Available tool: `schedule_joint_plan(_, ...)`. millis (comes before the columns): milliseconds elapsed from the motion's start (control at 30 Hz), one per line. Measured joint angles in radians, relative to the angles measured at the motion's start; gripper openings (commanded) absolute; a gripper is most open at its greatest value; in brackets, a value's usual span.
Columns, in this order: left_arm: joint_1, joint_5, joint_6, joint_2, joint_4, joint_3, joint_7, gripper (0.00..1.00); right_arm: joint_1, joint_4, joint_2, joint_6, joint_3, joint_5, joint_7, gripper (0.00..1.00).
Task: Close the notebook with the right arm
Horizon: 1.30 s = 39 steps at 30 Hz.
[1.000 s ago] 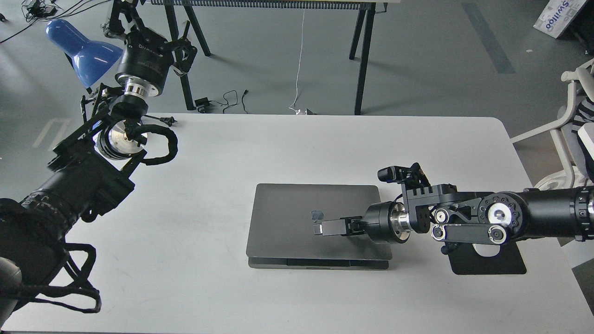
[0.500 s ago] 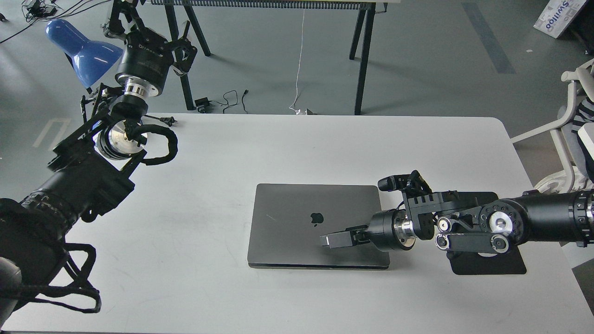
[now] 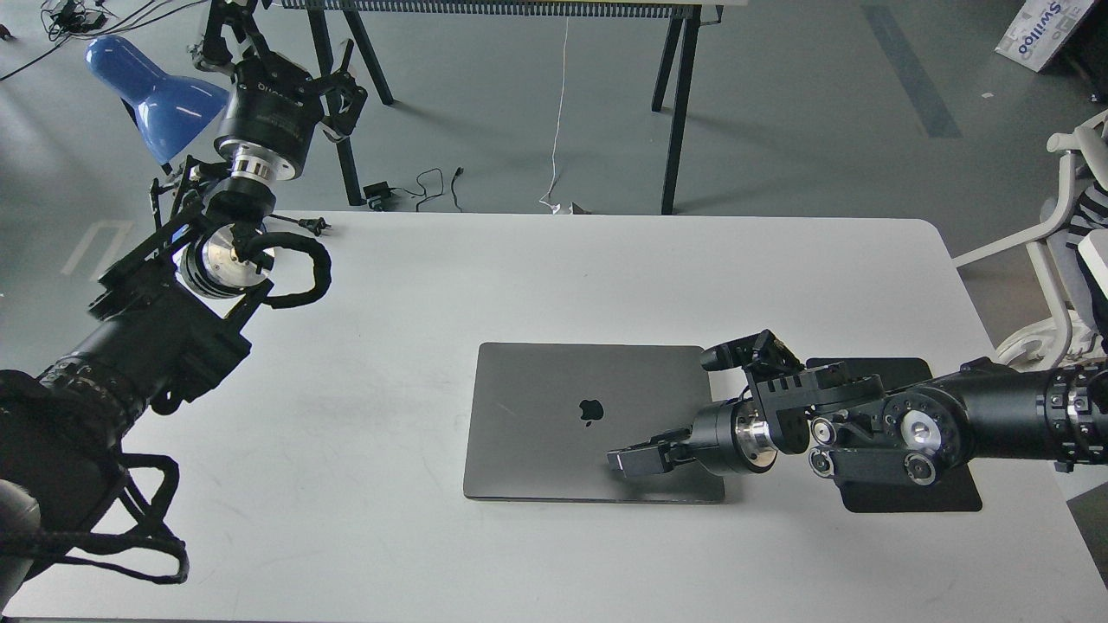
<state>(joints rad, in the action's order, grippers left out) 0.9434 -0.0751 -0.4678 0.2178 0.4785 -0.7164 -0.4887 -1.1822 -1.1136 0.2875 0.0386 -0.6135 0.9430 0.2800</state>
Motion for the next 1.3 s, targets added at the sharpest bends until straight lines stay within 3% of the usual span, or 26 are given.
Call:
schedule_joint_plan(300, 0.000, 0.000, 0.000, 0.000, 0.000, 0.001, 0.000, 1.00, -0.045, -0.021, 0.072, 0.069, 0.167, -0.017, 0.012, 0.98)
schedule_joint_plan(533, 0.000, 0.000, 0.000, 0.000, 0.000, 0.001, 0.000, 1.00, -0.045, -0.017, 0.162, 0.130, 0.457, -0.027, 0.013, 0.98)
schedule_joint_plan(700, 0.000, 0.000, 0.000, 0.000, 0.000, 0.002, 0.000, 1.00, -0.016, -0.008, 0.191, 0.129, 0.651, -0.127, 0.011, 0.98)
schedule_joint_plan(1000, 0.000, 0.000, 0.002, -0.001, 0.000, 0.002, 0.000, 1.00, 0.041, 0.062, 0.183, 0.055, 0.842, -0.370, 0.008, 0.98)
schedule_joint_plan(1300, 0.000, 0.001, 0.003, -0.002, 0.000, 0.002, 0.000, 1.00, 0.136, 0.184, 0.176, 0.076, 1.021, -0.460, 0.016, 0.98)
